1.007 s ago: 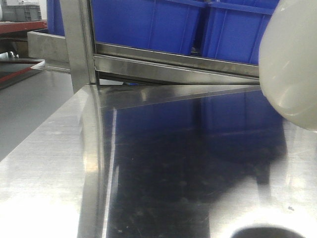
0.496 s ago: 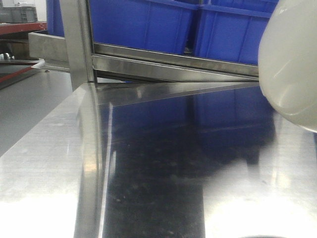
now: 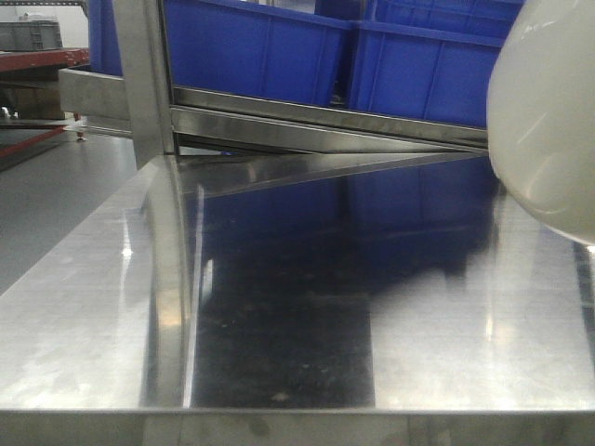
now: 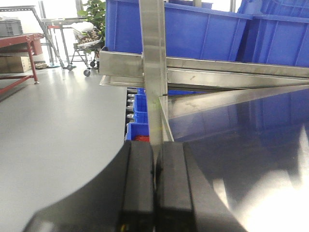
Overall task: Move white bin to right shelf second layer
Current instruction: 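Drive backward from the table holding the bin in the right gripper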
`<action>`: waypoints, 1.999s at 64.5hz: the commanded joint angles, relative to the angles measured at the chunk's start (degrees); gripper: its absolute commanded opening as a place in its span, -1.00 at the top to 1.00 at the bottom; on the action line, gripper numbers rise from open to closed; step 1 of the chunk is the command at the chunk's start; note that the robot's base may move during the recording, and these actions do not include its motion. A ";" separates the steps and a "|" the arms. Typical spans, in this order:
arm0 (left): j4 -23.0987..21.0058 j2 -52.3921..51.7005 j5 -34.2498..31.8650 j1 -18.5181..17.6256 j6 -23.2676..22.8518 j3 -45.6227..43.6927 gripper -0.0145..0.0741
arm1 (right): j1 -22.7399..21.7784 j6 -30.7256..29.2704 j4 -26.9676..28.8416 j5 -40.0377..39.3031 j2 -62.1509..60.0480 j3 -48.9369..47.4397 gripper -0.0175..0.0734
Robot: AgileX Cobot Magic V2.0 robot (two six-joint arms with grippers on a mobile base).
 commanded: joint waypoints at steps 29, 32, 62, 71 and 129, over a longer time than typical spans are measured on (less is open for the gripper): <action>-0.31 -0.80 -4.83 0.05 -0.20 2.11 0.48 | -0.16 -0.07 0.19 -5.35 0.17 -1.78 0.49; -0.31 -0.80 -4.83 0.05 -0.20 2.11 0.48 | -0.16 -0.07 0.19 -5.35 0.17 -1.78 0.49; -0.31 -0.80 -4.83 0.05 -0.20 2.11 0.48 | -0.16 -0.07 0.19 -5.35 0.17 -1.78 0.49; -0.31 -0.80 -4.83 0.05 -0.20 2.11 0.48 | -0.16 -0.07 0.19 -5.35 0.17 -1.78 0.49; -0.31 -0.80 -4.83 0.05 -0.20 2.11 0.48 | -0.16 -0.07 0.19 -5.35 0.17 -1.78 0.49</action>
